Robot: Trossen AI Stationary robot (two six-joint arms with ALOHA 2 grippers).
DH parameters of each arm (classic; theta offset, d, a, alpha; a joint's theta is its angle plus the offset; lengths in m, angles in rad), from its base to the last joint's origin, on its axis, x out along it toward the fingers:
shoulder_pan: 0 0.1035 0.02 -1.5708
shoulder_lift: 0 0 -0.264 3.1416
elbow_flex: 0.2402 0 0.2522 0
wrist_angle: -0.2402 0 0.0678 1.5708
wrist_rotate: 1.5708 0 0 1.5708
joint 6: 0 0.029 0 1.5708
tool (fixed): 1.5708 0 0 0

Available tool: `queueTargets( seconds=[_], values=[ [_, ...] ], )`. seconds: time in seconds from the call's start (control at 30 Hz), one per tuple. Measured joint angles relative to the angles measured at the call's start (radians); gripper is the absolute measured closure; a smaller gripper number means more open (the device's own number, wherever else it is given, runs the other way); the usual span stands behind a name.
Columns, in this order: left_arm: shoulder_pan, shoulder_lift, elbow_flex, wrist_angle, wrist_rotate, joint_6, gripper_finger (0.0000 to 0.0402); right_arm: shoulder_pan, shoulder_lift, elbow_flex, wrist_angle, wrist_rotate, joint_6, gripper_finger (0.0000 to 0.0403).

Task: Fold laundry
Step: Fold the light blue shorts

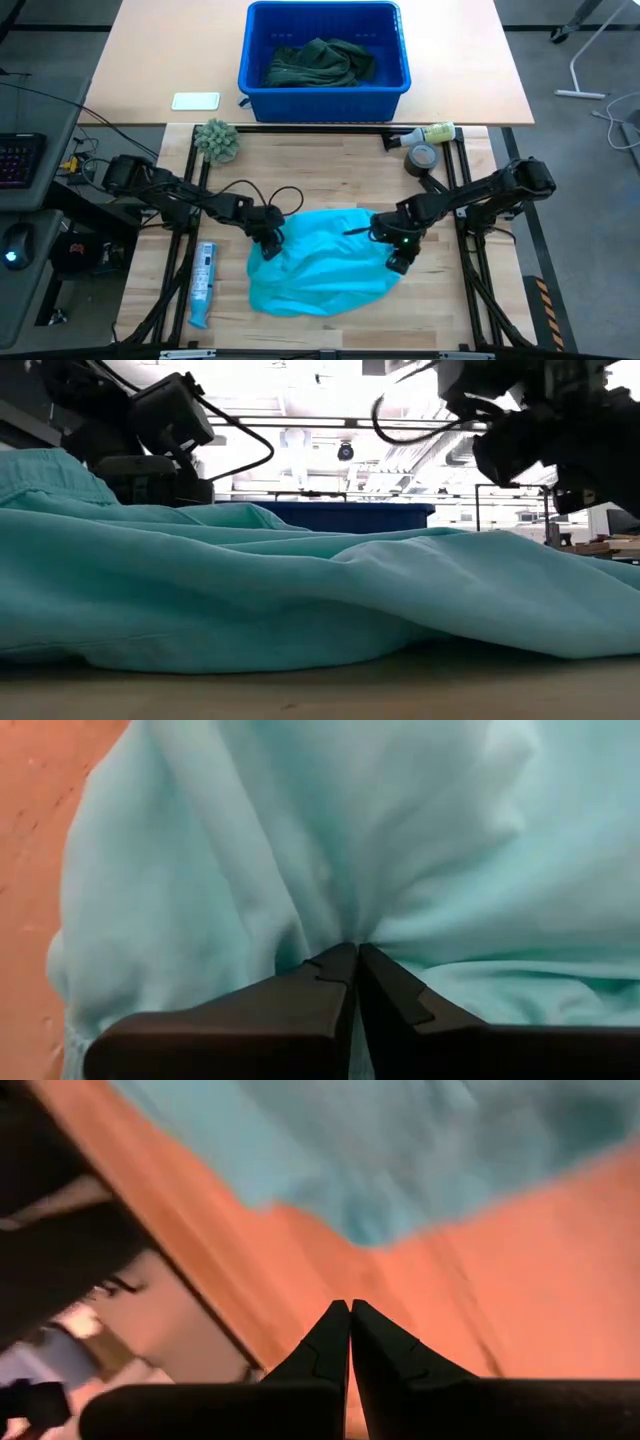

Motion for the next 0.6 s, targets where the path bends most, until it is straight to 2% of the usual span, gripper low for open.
queueTargets(
  seconds=[0.1,0.3,0.6],
  values=[
    [0.0,0.0,0.0,0.001,0.0,-0.004,0.0401,0.0,0.0,0.0,0.116,0.001,0.024,0.0403],
    [0.0,0.0,0.0,0.003,0.004,-0.042,0.0401,0.013,0.048,-0.002,0.153,0.117,0.061,0.0403],
    [0.007,-0.001,-0.002,0.024,-0.021,-0.053,0.0401,-0.058,0.086,0.0,0.485,0.23,0.03,0.0403]
  ],
)
